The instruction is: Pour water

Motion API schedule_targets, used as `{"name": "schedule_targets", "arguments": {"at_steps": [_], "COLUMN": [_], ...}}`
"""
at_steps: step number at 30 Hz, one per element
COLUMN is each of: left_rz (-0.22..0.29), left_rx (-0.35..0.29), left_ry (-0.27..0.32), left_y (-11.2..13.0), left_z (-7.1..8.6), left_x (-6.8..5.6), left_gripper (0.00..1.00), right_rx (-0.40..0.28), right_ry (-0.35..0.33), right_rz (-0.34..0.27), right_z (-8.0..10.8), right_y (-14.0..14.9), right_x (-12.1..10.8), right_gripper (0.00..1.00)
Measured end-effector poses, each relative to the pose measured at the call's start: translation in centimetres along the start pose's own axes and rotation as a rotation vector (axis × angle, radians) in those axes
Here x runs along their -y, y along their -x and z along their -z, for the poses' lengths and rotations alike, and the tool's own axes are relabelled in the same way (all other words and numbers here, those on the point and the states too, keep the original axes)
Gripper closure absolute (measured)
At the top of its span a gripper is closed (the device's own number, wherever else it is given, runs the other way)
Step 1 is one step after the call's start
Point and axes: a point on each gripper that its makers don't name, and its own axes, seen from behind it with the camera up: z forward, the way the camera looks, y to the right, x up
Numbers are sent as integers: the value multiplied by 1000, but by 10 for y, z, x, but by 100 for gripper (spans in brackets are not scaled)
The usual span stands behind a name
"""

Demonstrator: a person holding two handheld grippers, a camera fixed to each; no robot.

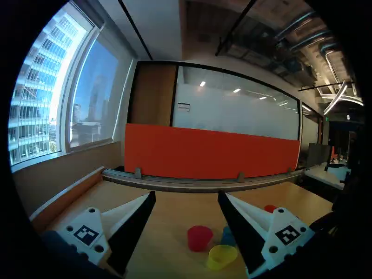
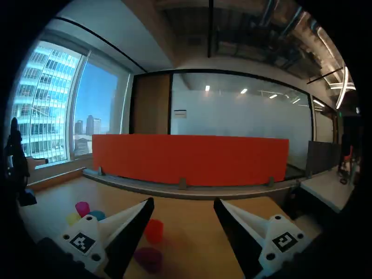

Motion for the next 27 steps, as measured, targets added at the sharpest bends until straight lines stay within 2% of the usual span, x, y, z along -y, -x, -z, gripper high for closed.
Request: {"name": "schedule_targets", "arguments": {"at_steps": [8,13,20,27], "left_rz": [-7,-29,-45,-74], "left_rx": [1,17,24,30], "left_ry": [85,171,309,413], "left_y": [-25,-26,-32,-39], "left_z": [-1,3,12,21], "left_x": [-18,-37,-69,-92], "left_gripper": [0,0,0,0], "right_rx": [5,8,0,-12], "right_ry": [-48,-100,-232,-384], "right_rz": [-17,-7,20,3], "right_z": [1,5,13,26], "right_y": [-23,-26,-32,-46], "right_x": [6,15,40,68], "right_gripper": [2,2,4,4]}}
